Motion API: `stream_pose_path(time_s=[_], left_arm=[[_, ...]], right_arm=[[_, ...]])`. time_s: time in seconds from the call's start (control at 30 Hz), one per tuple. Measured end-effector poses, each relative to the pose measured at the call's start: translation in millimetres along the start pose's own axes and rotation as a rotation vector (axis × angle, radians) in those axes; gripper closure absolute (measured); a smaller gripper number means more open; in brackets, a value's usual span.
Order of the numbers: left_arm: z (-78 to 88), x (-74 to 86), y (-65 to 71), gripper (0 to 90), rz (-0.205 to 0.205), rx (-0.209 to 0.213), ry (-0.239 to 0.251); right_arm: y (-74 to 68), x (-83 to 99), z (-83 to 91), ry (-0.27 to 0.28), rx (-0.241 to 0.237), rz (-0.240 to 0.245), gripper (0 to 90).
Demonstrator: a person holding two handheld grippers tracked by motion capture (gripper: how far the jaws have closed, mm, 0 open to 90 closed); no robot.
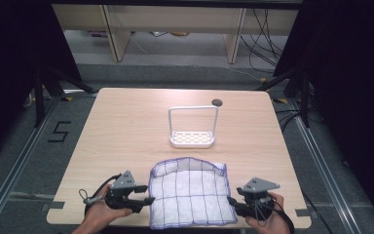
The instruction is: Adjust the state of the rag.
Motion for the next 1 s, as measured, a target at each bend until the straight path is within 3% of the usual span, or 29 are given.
stream_pose_path(time_s=[0.03,0.1,0.2,0.23,0.33,0.4,0.43,0.57,0.67,0.83,1.0], left_arm=[[-0.9,-1.7,-9.8,44.1,0.002,-0.016,-0.006],[-4.9,-7.1,-26.0,40.8,0.046,-0.033,0.010],[-11.5,-14.8,-47.7,38.6,0.075,-0.073,0.007],[-14.5,-17.8,-52.6,37.7,0.092,-0.071,0.017],[-20.3,-24.0,-65.4,35.9,0.098,-0.053,0.007],[-23.0,-26.9,-70.9,34.8,0.110,-0.033,0.000],[-25.3,-28.7,-71.7,34.7,0.119,-0.026,0.005],[-34.7,-28.1,-75.3,34.7,0.099,-0.004,-0.035],[-41.7,-27.3,-77.7,34.7,0.099,0.002,-0.043],[-49.6,-24.9,-72.1,40.9,0.073,0.038,-0.076],[-52.1,-29.7,-67.8,67.9,0.016,0.049,-0.065]], right_arm=[[2.6,-5.6,-3.1,0.004,0.003,0.019,51.9],[6.7,-19.5,-12.9,0.006,0.002,0.046,51.2],[11.6,-37.6,-28.8,-0.005,0.007,0.053,51.4],[13.0,-43.2,-34.1,-0.003,0.009,0.048,51.7],[15.5,-53.8,-51.1,-0.026,0.003,0.090,51.7],[13.1,-53.8,-59.9,-0.085,-0.010,0.077,52.7],[14.8,-57.2,-65.9,-0.061,-0.007,0.105,53.5],[17.3,-60.4,-77.9,-0.098,-0.003,0.106,57.1],[20.4,-61.6,-83.6,-0.111,-0.006,0.136,68.6],[20.5,-62.0,-80.6,-0.117,-0.013,0.133,82.6],[17.7,-66.2,-75.9,-0.077,-0.023,0.141,86.9]])
Point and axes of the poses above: each handheld gripper's, and its own axes: z roughly backward along the jaws, x roughly out of its underside, y roughly to its right, the point moved 7 cm from there along -z, roughly forward along the jaws, and after that the axes turned 14 degrees about -z, right-handed, at the moved point
